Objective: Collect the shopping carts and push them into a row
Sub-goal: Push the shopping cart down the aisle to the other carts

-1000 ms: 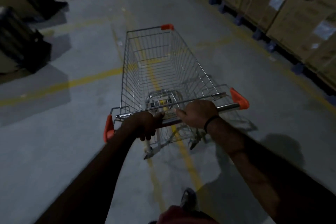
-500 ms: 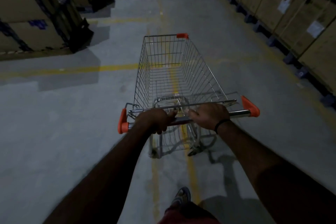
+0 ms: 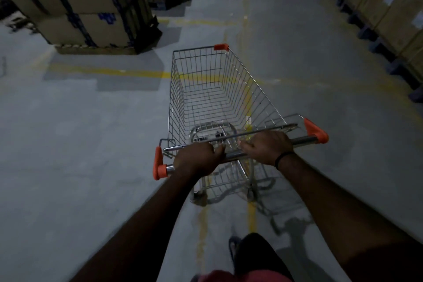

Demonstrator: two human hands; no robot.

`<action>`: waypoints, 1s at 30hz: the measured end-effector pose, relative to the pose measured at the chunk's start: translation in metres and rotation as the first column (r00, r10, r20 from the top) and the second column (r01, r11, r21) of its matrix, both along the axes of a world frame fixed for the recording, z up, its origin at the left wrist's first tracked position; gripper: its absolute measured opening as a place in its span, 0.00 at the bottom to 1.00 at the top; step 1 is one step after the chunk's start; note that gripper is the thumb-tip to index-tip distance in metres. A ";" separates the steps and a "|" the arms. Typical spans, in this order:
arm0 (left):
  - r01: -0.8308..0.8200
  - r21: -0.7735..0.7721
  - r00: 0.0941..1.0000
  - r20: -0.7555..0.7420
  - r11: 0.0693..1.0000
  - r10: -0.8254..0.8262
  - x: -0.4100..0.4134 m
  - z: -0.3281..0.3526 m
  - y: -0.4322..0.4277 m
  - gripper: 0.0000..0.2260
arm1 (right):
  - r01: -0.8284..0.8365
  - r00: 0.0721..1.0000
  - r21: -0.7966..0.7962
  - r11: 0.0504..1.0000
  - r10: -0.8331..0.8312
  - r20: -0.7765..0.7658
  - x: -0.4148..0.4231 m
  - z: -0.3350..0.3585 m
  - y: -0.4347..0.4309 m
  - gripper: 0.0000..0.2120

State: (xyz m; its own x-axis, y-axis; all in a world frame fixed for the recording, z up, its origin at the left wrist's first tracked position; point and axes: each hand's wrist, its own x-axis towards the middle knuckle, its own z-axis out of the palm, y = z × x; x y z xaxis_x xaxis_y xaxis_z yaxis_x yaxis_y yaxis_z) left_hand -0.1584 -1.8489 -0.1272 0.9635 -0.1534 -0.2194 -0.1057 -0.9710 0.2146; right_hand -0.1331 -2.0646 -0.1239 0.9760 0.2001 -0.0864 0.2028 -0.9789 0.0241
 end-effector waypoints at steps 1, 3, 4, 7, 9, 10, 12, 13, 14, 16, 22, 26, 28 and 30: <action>-0.025 -0.004 1.000 0.004 1.000 0.025 -0.002 -0.001 0.003 0.33 | -0.020 1.000 -0.012 1.000 0.020 0.001 0.002 0.000 0.003 0.37; -0.081 -0.017 0.997 -0.006 0.997 0.081 -0.003 -0.003 0.006 0.34 | -0.063 0.998 -0.013 0.998 0.063 0.013 0.009 -0.001 0.005 0.37; -0.108 -0.016 0.994 -0.002 0.994 0.108 -0.002 -0.004 0.006 0.33 | -0.084 0.996 -0.004 0.996 0.084 0.017 0.014 -0.001 0.004 0.37; -0.202 -0.030 0.979 0.028 0.979 0.203 -0.001 -0.002 -0.001 0.32 | -0.144 0.990 0.014 0.990 0.143 0.012 0.030 0.003 0.005 0.35; -0.259 -0.029 0.966 0.013 0.966 0.259 -0.002 -0.001 -0.006 0.33 | -0.187 0.982 0.019 0.982 0.187 0.005 0.040 0.005 0.005 0.34; -0.280 -0.024 0.960 -0.002 0.960 0.280 -0.002 0.000 -0.008 0.33 | -0.210 0.978 0.031 0.977 0.210 0.009 0.044 0.005 0.005 0.32; -0.319 -0.015 0.948 -0.025 0.948 0.319 -0.003 0.002 -0.008 0.32 | -0.246 0.969 0.095 0.965 0.246 0.013 0.051 0.006 0.007 0.27; -0.338 -0.010 0.941 -0.029 0.941 0.337 -0.004 0.003 -0.008 0.31 | -0.262 0.965 0.126 0.957 0.263 0.010 0.055 0.007 0.009 0.25; -0.360 -0.008 0.933 -0.029 0.933 0.360 -0.006 0.004 -0.008 0.31 | -0.282 0.959 0.142 0.949 0.284 0.007 0.058 0.007 0.011 0.26; -0.413 -0.006 0.911 -0.019 0.911 0.412 -0.010 0.004 -0.009 0.32 | -0.337 0.941 0.143 0.931 0.340 0.003 0.065 0.008 0.016 0.30; -0.557 0.010 0.829 -0.036 0.830 0.557 -0.020 0.008 -0.004 0.30 | -0.466 0.879 0.132 0.875 0.475 -0.042 0.086 0.007 0.042 0.28; -0.675 -0.027 0.737 0.007 0.737 0.675 -0.031 0.008 0.001 0.27 | -0.550 0.828 0.129 0.825 0.559 -0.041 0.093 0.009 0.066 0.30; -0.729 -0.049 0.682 0.041 0.683 0.731 -0.036 0.007 0.006 0.28 | -0.580 0.806 0.138 0.803 0.591 -0.047 0.095 0.009 0.079 0.30; -0.762 -0.076 0.640 0.066 0.643 0.766 -0.041 0.006 0.014 0.28 | -0.613 0.779 0.144 0.777 0.625 -0.055 0.097 0.010 0.093 0.30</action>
